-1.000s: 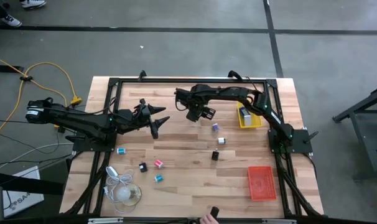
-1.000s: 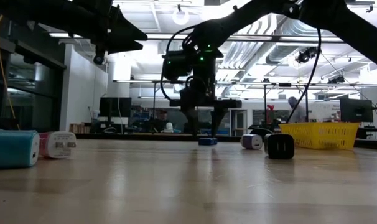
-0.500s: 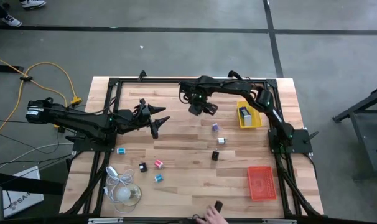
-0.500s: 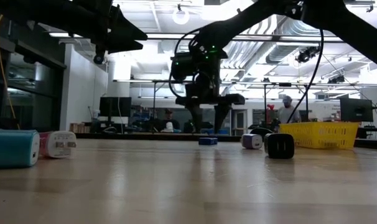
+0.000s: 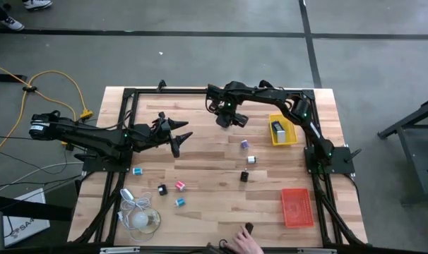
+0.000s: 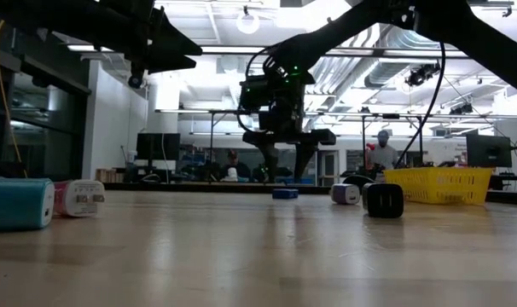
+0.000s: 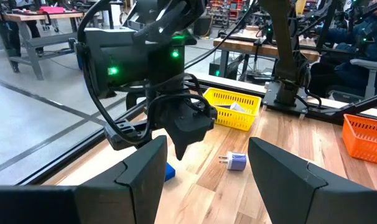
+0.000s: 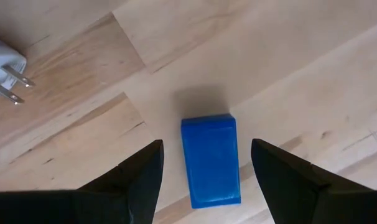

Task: Pick & Place Office items
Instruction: Put the blue digital clock into the yellow bin

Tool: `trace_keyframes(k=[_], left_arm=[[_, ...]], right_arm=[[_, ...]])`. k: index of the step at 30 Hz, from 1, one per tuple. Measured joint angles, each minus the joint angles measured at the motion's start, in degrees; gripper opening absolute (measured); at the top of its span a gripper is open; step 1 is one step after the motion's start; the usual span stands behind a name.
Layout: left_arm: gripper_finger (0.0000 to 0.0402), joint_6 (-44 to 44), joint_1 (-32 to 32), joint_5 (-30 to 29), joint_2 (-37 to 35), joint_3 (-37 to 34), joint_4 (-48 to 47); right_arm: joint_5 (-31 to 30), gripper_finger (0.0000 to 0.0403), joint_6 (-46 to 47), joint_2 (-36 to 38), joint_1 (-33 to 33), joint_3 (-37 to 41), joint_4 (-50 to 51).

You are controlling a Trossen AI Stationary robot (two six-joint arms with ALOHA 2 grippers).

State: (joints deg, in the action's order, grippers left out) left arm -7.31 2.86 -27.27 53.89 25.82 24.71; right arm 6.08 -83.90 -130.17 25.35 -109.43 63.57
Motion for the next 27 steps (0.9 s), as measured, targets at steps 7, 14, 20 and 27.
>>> trace_keyframes(k=[7, 14, 20, 27], left_arm=[[0.0218, 0.01, 0.00, 0.00, -0.01, 0.00, 0.00], [0.0218, 0.02, 0.02, 0.00, 0.00, 0.00, 0.00], [0.0218, 0.02, 0.00, 0.00, -0.02, 0.00, 0.00], [0.0218, 0.02, 0.02, 0.00, -0.01, 0.00, 0.00]], right_arm=[[0.59, 0.0231, 0.00, 0.00, 0.32, 0.00, -0.02], [2.04, 0.0231, 0.04, -0.02, 0.43, 0.00, 0.02], [2.02, 0.0231, 0.13, -0.04, 0.43, 0.00, 1.17], [1.50, 0.0231, -1.76, 0.20, 0.58, 0.00, 3.08]])
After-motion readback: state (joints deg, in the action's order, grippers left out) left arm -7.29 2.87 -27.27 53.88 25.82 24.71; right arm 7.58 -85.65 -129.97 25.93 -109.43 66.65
